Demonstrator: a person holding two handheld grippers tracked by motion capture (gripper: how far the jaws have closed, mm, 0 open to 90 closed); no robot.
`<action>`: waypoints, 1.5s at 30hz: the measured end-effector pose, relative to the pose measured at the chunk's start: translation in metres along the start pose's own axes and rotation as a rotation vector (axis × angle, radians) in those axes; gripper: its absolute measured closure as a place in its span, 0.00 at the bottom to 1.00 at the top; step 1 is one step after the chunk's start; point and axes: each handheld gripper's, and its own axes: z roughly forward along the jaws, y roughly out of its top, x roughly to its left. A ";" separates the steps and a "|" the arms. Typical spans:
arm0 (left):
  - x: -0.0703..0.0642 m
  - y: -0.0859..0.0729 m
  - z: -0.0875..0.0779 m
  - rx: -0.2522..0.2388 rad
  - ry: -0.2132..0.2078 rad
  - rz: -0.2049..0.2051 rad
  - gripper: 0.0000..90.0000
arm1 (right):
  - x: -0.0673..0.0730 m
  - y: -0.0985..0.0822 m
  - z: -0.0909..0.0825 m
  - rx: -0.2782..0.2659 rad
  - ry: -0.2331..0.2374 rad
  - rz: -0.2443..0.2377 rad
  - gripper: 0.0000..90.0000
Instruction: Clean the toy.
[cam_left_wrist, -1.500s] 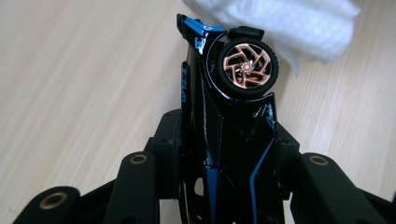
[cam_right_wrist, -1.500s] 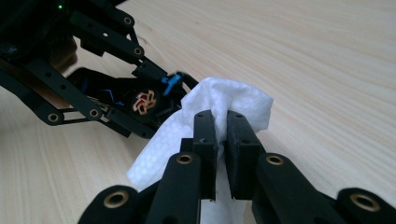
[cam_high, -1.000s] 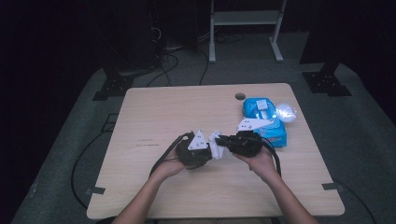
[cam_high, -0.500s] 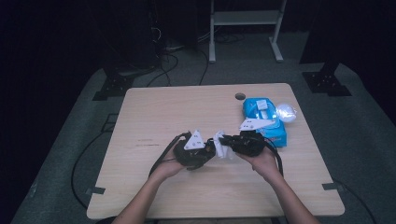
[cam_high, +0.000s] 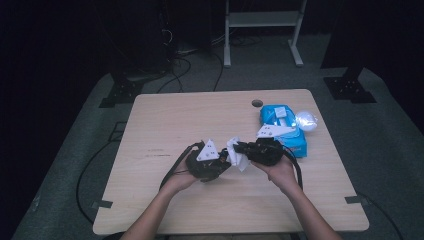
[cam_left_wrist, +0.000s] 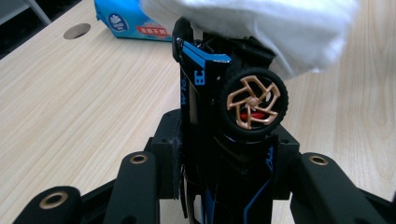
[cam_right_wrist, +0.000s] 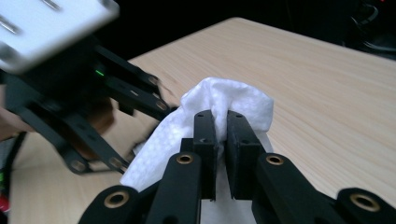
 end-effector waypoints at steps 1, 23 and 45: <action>0.000 0.000 0.000 -0.004 -0.002 -0.005 0.63 | -0.003 -0.003 0.000 0.008 -0.009 0.009 0.92; 0.007 -0.003 -0.002 -0.037 -0.003 -0.045 0.63 | -0.015 -0.023 0.006 0.046 -0.024 0.075 0.92; 0.019 0.004 0.010 -0.002 -0.016 -0.050 0.63 | -0.029 -0.032 -0.001 0.064 -0.032 0.112 0.92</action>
